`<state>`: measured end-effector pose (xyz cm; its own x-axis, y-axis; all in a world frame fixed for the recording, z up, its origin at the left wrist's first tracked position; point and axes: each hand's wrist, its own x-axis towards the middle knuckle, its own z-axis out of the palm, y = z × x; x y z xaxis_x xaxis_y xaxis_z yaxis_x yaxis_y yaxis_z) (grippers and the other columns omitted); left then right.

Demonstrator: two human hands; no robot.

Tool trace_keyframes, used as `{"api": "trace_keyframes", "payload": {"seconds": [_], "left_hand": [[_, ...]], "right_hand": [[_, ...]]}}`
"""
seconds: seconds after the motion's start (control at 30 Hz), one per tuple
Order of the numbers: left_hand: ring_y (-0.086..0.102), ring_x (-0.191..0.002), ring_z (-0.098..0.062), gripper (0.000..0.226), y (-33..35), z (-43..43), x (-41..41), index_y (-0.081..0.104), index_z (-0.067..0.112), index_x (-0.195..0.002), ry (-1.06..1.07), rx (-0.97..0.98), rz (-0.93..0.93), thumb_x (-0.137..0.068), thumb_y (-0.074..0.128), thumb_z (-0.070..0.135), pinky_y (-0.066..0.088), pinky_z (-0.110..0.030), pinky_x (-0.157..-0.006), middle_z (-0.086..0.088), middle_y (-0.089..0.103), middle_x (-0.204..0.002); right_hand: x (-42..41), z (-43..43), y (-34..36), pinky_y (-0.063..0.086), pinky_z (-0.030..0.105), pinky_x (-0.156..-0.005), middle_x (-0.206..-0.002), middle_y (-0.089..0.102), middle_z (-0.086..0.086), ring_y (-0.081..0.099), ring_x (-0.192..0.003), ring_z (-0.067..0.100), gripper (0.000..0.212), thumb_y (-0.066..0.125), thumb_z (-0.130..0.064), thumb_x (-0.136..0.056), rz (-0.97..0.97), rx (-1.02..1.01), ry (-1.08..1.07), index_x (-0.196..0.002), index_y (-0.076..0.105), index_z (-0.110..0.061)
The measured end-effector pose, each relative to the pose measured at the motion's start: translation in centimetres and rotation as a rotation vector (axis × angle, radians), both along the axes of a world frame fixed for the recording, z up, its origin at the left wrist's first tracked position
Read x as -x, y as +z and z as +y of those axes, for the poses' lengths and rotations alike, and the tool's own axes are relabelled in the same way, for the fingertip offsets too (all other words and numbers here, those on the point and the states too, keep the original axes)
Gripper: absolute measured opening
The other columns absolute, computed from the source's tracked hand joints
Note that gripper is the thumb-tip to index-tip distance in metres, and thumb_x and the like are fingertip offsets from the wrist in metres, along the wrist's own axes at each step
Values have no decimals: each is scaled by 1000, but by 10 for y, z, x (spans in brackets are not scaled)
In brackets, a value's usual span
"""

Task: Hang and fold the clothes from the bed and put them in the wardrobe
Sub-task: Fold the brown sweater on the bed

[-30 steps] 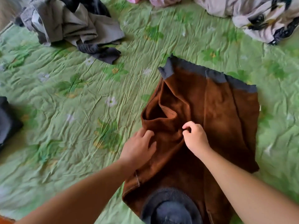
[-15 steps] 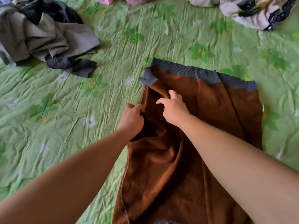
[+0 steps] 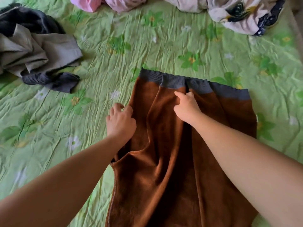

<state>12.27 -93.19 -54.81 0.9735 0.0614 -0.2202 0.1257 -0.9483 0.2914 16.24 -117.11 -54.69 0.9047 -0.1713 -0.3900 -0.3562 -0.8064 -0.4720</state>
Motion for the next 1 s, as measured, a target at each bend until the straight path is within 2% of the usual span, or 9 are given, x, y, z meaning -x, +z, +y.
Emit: {"api": "trace_keyframes", "payload": {"seconds": [0.07, 0.13, 0.27, 0.43, 0.53, 0.67, 0.73, 0.83, 1.0], "left_hand": [[40, -126, -28, 36, -2, -8, -3, 53, 26, -127, -80, 42, -135, -92, 51, 30, 34, -46, -105, -4, 38, -133], [53, -112, -23, 39, -6, -16, -1, 52, 26, -130, -212, 191, -156, -95, 51, 42, 46, -39, -92, 0, 50, -123], [56, -75, 6, 67, -17, -22, 20, 37, 40, -134, -294, 464, 184, -80, 52, 75, 41, -15, -68, 23, 57, -87], [64, -82, -9, 52, -34, -4, 26, 41, 35, -132, -230, 375, 209, -88, 69, 37, 43, -21, -66, 16, 61, -89], [61, -71, -11, 42, -27, 0, 35, 41, 31, -127, -132, 288, 124, -94, 63, 43, 46, -29, -58, 12, 60, -83], [68, -93, -27, 57, -15, -3, 74, 27, 31, -146, -264, 143, 7, -97, 53, 47, 55, -41, -73, -2, 63, -119], [66, -101, -26, 65, -12, 3, 94, 18, 31, -152, -338, -13, -1, -98, 48, 52, 50, -44, -88, 0, 67, -117], [68, -93, -28, 61, -10, 19, 108, 22, 28, -152, -256, -159, 72, -100, 38, 55, 45, -44, -91, -3, 73, -103], [41, -131, -35, 70, -2, 27, 140, 17, 31, -156, -290, -216, -12, -97, 46, 56, 39, -53, -103, -15, 40, -144]], "right_hand": [[-6, -2, 2, 35, 33, -111, -150, 35, 16, 44, -136, 33, 58, 49, -5, -93, -52, 39, -1, -150, 44, -11], [-6, -6, 4, 40, 34, -105, -144, 42, 15, 51, -127, 33, 54, 49, -3, -92, -142, 98, -25, -145, 48, -5], [6, -21, 3, 47, 38, -95, -149, 36, 9, 57, -119, 33, 49, 50, -3, -93, -153, 170, -90, -142, 47, -7], [17, -40, 4, 41, 38, -105, -161, 18, 10, 49, -132, 34, 55, 52, -13, -95, -107, 146, -27, -148, 40, -11], [39, -46, 8, 38, 36, -111, -163, 22, 8, 45, -137, 26, 53, 56, -18, -98, -242, -3, 43, -149, 45, -16], [110, -51, 7, 39, 40, -114, -155, 41, 11, 42, -139, 27, 50, 53, -28, -100, -473, 81, 98, -147, 48, -14], [154, -55, 0, 38, 54, -114, -156, 39, 15, 39, -142, 34, 54, 48, -38, -101, -363, 266, 93, -150, 45, -16], [221, -63, -16, 27, 64, -116, -165, 22, 14, 20, -151, 36, 66, 36, -57, -100, -12, 462, 162, -157, 31, -24], [308, -59, -17, 26, 68, -114, -166, 19, 14, 18, -153, 35, 70, 35, -60, -98, 33, 483, 242, -158, 28, -25]]}}
